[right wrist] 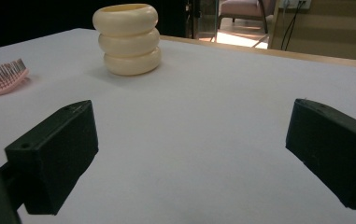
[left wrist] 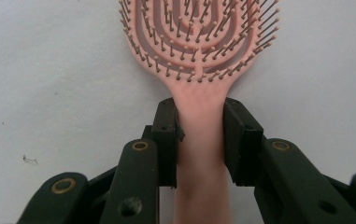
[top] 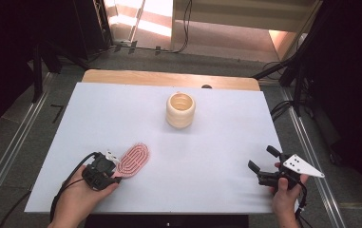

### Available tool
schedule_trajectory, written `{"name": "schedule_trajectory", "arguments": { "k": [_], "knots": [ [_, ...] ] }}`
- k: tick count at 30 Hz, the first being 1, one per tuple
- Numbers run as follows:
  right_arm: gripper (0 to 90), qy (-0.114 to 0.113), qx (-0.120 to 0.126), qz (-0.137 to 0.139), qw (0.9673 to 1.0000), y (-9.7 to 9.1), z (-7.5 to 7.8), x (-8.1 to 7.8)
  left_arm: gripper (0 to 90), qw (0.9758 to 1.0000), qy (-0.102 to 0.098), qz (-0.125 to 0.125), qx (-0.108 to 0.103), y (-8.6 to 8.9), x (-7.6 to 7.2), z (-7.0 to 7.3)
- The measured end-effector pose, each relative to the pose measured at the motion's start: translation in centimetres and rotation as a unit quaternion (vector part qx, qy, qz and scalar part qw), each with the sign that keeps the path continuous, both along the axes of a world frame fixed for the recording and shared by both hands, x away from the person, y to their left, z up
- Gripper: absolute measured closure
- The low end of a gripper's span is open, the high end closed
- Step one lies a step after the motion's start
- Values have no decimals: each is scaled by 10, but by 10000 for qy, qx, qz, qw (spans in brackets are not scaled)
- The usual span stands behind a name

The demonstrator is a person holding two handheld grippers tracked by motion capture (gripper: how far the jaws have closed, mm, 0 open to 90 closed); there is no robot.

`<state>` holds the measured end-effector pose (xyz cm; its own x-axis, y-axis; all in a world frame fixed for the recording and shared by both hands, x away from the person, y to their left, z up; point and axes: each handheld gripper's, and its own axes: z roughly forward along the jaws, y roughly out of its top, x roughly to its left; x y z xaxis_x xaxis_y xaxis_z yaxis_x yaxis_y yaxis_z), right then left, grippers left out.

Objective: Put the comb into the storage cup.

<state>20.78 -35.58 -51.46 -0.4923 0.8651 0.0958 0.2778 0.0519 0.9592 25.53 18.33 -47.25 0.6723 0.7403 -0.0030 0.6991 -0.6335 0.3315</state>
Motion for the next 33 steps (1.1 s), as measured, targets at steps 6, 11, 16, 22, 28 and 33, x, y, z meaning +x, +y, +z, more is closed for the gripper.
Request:
{"name": "schedule_trajectory", "arguments": {
  "k": [6,11,16,22,28,33],
  "knots": [
    [9,-2,12,-8,10000,0,0,0,710,9998,160,17,97,-3,4,1],
    [9,-3,10,-6,10000,0,0,0,711,9997,236,31,106,-3,6,1],
    [9,-7,-18,-13,10000,0,0,0,711,9996,253,21,157,-4,7,2],
    [9,8,0,-27,10000,0,0,0,715,9995,283,-37,149,-4,8,2],
    [9,-5,11,-32,10000,0,0,0,715,9995,241,-168,139,-3,8,3],
    [9,11,25,-36,10000,-1,0,0,716,9997,124,-211,25,-3,8,4]
  ]
}}
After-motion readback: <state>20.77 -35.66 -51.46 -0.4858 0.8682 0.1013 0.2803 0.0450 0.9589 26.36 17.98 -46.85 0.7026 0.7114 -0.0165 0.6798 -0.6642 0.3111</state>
